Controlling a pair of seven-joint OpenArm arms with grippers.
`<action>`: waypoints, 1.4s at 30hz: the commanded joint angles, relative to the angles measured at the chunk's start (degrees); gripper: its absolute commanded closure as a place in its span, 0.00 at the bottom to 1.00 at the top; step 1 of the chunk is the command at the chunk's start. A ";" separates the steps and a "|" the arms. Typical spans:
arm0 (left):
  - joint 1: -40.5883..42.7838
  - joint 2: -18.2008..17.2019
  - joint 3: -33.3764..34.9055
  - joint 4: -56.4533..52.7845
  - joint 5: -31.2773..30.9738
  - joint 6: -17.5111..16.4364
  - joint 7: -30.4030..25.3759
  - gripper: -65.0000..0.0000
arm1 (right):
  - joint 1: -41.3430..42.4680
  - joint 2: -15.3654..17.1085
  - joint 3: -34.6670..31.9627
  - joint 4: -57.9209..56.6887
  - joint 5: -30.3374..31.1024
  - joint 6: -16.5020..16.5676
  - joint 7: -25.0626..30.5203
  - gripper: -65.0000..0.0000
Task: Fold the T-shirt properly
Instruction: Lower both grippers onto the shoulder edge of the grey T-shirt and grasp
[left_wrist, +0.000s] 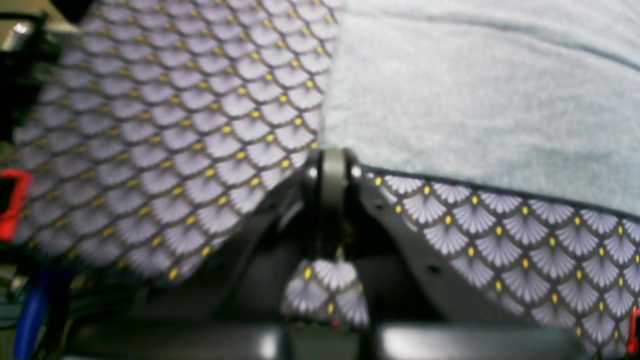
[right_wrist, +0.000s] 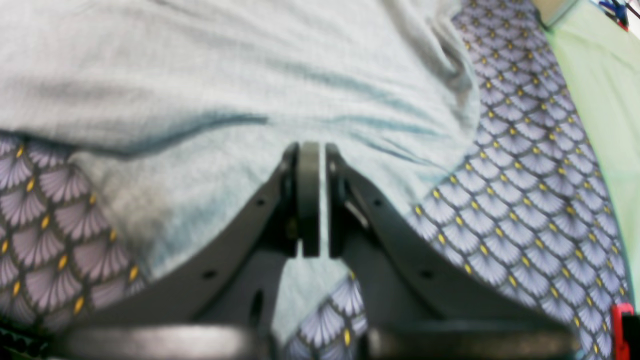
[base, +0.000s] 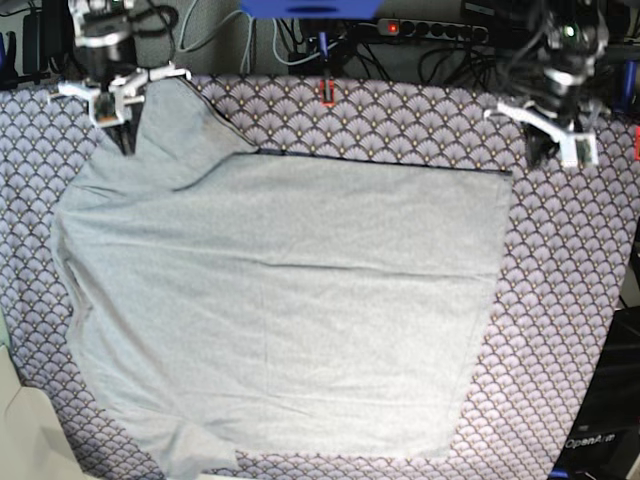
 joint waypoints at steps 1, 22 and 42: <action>-0.50 -0.39 -1.01 0.97 -0.04 0.43 -0.48 1.00 | -0.18 0.65 0.34 0.72 0.34 1.33 0.62 1.00; -13.42 -0.30 -1.45 -11.61 0.04 -6.52 6.91 0.65 | 7.29 -0.94 0.87 -4.12 0.43 8.10 -5.18 1.00; -21.42 0.49 -1.01 -26.11 -0.40 -6.69 6.73 0.64 | 7.56 -0.94 1.05 -5.35 0.43 8.19 -5.27 1.00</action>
